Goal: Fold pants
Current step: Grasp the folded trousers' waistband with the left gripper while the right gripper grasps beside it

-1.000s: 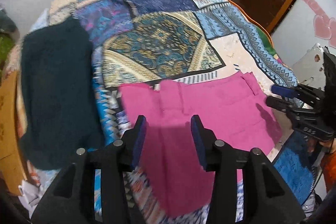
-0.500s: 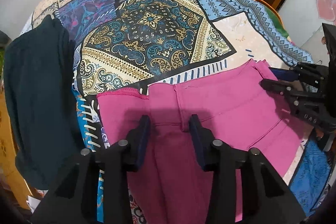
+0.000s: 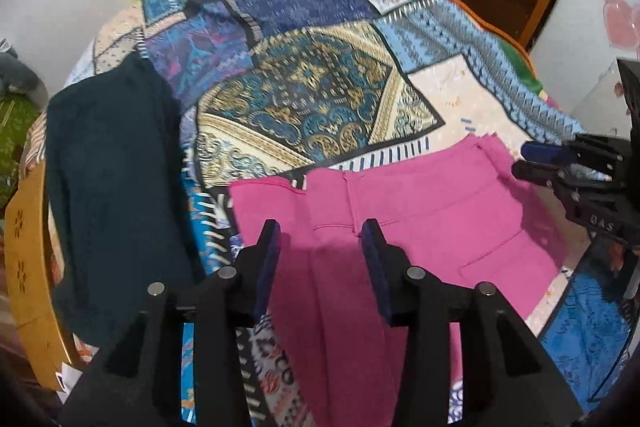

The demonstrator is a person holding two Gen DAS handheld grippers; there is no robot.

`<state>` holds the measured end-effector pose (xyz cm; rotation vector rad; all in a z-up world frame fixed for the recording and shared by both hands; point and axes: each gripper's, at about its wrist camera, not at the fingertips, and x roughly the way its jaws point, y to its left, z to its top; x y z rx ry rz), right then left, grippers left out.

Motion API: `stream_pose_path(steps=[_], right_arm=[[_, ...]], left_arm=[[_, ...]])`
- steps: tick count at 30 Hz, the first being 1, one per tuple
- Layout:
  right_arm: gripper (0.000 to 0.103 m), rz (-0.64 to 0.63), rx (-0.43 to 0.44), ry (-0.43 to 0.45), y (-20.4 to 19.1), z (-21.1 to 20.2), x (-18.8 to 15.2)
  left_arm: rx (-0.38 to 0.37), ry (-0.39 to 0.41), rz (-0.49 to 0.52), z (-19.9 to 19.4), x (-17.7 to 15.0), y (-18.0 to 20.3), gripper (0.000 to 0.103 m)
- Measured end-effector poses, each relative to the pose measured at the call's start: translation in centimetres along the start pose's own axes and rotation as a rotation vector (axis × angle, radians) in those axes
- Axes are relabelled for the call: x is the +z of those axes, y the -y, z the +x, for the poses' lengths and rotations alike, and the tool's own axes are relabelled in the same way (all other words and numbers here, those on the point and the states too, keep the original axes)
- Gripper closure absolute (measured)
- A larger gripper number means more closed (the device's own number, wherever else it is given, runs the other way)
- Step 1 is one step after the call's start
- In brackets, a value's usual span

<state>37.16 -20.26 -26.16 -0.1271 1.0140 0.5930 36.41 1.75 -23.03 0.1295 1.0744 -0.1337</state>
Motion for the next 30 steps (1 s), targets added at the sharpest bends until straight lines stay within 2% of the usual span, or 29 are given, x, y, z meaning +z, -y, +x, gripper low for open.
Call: stream_pose_path(steps=[4, 6, 8, 9, 10, 14, 18, 22, 26, 29, 30], right_arm=[[0.057, -0.008, -0.006, 0.05, -0.6, -2.1, -0.5], [0.052, -0.006, -0.001, 0.066, -0.7, -2.9, -0.8], [0.047, 0.006, 0.005, 0.067, -0.6, -3.3, -1.2], [0.041, 0.018, 0.013, 0.063, -0.4, -3.3, -1.6], [0.04, 0.029, 0.021, 0.058, -0.3, -3.3, -1.9], [0.04, 0.065, 0.044, -0.007, 0.3, -2.1, -3.2], [0.04, 0.074, 0.052, -0.069, 0.6, -0.3, -4.0], [0.04, 0.074, 0.076, -0.06, 0.7, 0.2, -3.6], [0.041, 0.075, 0.089, -0.068, 0.6, 1.4, -3.1], [0.041, 0.079, 0.09, -0.071, 0.4, 2.1, -2.8], [0.045, 0.08, 0.089, -0.07, 0.3, 2.3, -2.8]], left_arm=[[-0.014, 0.041, -0.07, -1.9, -0.3, -1.4, 0.042], [-0.017, 0.048, -0.099, -2.5, -0.7, -1.9, 0.036], [-0.021, 0.041, -0.111, -2.7, -1.2, -2.3, 0.026], [-0.029, 0.03, -0.115, -2.6, -1.6, -2.4, 0.024], [-0.034, 0.022, -0.115, -2.5, -2.0, -2.4, 0.023], [-0.042, -0.043, -0.109, -1.1, -3.3, -2.2, 0.023], [-0.096, -0.106, -0.139, 0.7, -3.7, -2.5, 0.023], [-0.153, -0.154, -0.174, 2.4, -3.5, -2.7, 0.023], [-0.175, -0.168, -0.165, 3.5, -3.1, -2.3, 0.024], [-0.187, -0.164, -0.154, 3.7, -2.7, -2.0, 0.033], [-0.183, -0.159, -0.148, 3.8, -2.6, -1.9, 0.038]])
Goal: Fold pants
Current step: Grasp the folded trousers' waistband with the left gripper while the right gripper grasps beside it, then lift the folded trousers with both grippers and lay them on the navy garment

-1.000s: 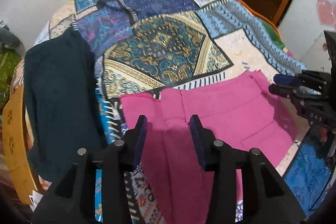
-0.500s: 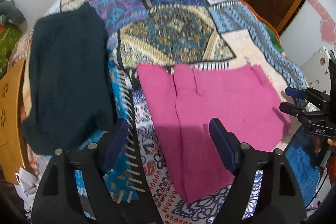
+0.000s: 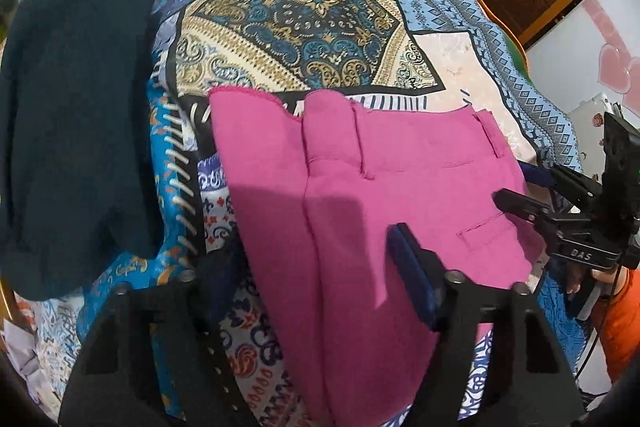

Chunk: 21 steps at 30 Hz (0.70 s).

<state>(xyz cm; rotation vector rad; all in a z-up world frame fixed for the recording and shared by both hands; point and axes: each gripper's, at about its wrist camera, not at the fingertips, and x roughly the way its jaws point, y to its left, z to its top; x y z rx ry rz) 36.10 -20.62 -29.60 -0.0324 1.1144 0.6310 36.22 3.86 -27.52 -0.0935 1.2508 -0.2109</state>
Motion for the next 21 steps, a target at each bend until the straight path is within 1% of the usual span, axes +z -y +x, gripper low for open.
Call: stream_pose_path(steps=[1, 2, 4, 5, 6, 7, 8, 10, 13, 17, 21], right_arm=[[0.051, 0.003, -0.004, 0.0, -0.1, 0.3, 0.1], [0.054, 0.006, -0.004, -0.002, 0.0, 0.3, 0.1], [0.07, 0.025, 0.005, -0.002, 0.3, 0.4, 0.2], [0.073, 0.042, 0.009, -0.001, 0.5, 0.5, 0.3], [0.079, 0.051, 0.01, 0.002, 0.7, 0.4, 0.3], [0.083, 0.063, 0.016, 0.006, 0.9, 0.3, 0.4], [0.085, 0.07, 0.019, 0.011, 1.0, 0.1, 0.4], [0.091, 0.067, 0.014, 0.029, 1.0, -0.4, 0.4], [0.092, 0.044, 0.002, 0.058, 0.4, -1.5, 0.6], [0.092, 0.018, -0.002, 0.097, -0.3, -3.1, 1.2], [0.092, -0.013, -0.005, 0.14, -1.7, -4.7, 2.3]], left_arm=[[0.004, 0.004, 0.006, 0.0, 0.0, 0.1, 0.043], [0.009, 0.01, 0.012, -0.1, 0.0, 0.2, 0.046], [0.014, 0.025, 0.02, -0.3, -0.1, 0.4, 0.058], [0.015, 0.033, 0.023, -0.5, -0.1, 0.4, 0.065], [0.017, 0.04, 0.024, -0.6, -0.1, 0.4, 0.069], [0.008, 0.044, 0.024, -0.7, -0.1, 0.5, 0.078], [0.006, 0.047, 0.024, -0.9, -0.2, 0.5, 0.083], [0.015, 0.056, 0.028, -1.2, -0.2, 0.7, 0.086], [0.032, 0.077, 0.039, -1.8, -0.3, 0.9, 0.09], [0.032, 0.109, 0.032, -3.4, -0.4, 0.8, 0.092], [0.057, 0.184, 0.035, -6.3, -0.5, 0.6, 0.092]])
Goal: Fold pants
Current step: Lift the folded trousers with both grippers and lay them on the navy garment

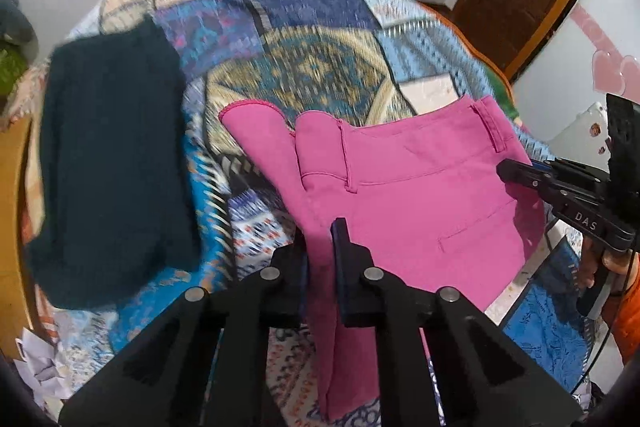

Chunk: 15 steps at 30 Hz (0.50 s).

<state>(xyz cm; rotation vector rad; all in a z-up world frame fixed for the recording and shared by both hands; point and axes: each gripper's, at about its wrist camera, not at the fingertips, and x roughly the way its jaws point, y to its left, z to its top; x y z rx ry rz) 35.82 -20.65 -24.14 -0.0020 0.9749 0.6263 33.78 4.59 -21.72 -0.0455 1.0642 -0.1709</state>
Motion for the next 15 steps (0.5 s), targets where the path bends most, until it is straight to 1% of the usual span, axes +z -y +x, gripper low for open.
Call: stream_pose_path(steps=[5, 8, 12, 15], right_arm=[[0.092, -0.055, 0.006, 0.084, -2.8, -2.3, 2.7], [0.092, -0.074, 0.02, 0.125, -4.5, -3.0, 4.5], [0.092, -0.111, 0.051, 0.187, -7.7, -3.6, 7.2], [0.092, -0.129, 0.079, 0.222, -9.9, -3.5, 8.9]], left_arm=[[0.033, 0.097, -0.014, -4.2, 1.2, -1.4, 0.092], [0.061, 0.159, -0.032, -7.0, 2.1, -3.0, 0.092], [0.125, 0.238, -0.05, -10.4, 2.9, -5.4, 0.092], [0.163, 0.282, -0.081, -12.5, 3.3, -7.8, 0.092]])
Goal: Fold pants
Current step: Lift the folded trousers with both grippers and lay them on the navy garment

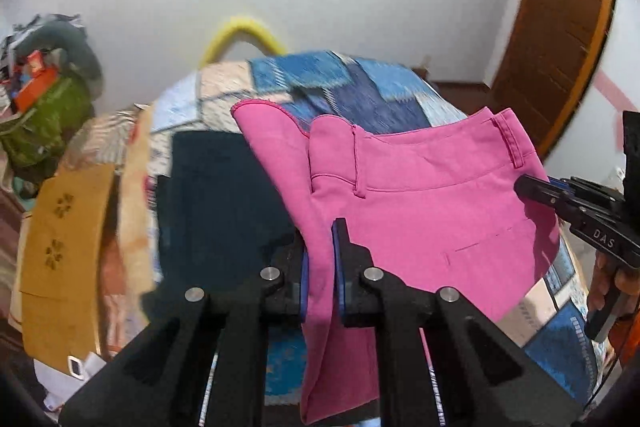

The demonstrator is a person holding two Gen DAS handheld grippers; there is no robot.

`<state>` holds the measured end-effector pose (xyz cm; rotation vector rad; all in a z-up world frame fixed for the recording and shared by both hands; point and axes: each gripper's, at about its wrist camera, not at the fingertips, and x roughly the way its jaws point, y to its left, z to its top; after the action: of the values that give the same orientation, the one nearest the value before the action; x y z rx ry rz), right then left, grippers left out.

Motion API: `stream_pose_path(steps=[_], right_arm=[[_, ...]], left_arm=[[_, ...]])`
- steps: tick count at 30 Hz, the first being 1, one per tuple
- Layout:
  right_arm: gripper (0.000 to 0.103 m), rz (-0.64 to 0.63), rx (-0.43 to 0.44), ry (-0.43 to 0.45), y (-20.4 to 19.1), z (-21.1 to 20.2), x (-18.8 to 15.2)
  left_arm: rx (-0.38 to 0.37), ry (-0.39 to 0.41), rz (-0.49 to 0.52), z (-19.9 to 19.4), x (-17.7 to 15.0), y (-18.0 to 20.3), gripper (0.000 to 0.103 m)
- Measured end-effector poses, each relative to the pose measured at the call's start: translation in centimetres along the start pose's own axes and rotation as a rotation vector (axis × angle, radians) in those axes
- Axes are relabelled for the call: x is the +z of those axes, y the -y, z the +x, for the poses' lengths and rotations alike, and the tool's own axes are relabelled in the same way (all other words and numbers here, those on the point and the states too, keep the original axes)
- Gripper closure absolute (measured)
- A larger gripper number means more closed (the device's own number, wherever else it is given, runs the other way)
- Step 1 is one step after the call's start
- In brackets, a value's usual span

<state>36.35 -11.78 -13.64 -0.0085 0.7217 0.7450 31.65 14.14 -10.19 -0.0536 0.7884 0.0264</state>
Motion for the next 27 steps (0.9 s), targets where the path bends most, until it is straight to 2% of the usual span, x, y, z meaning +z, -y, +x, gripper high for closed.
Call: stream_pose_path(steps=[5, 8, 14, 19, 23, 27], right_arm=[[0.092, -0.024, 0.035, 0.026, -3.0, 2.3, 2.0], [0.092, -0.027, 0.056, 0.018, -4.7, 4.5, 2.7], [0.092, -0.03, 0.094, -0.037, -7.6, 9.3, 2.2], [0.093, -0.025, 0.111, -0.103, -9.1, 13.5, 0.7], [0.093, -0.02, 0.097, -0.153, -9.5, 16.2, -0.6], [0.092, -0.007, 0.067, -0.215, -8.9, 18.4, -2.1]], left_arm=[[0.062, 0.04, -0.06, -1.1, 0.6, -4.7, 0.092], [0.099, 0.032, -0.082, -0.5, 0.5, -7.1, 0.092], [0.171, -0.027, -0.129, 3.2, -0.8, -12.4, 0.092], [0.216, -0.088, -0.137, 7.5, -2.9, -14.9, 0.092], [0.203, -0.152, -0.194, 11.5, -4.8, -16.8, 0.092], [0.201, -0.183, -0.203, 13.4, -6.4, -17.2, 0.091]])
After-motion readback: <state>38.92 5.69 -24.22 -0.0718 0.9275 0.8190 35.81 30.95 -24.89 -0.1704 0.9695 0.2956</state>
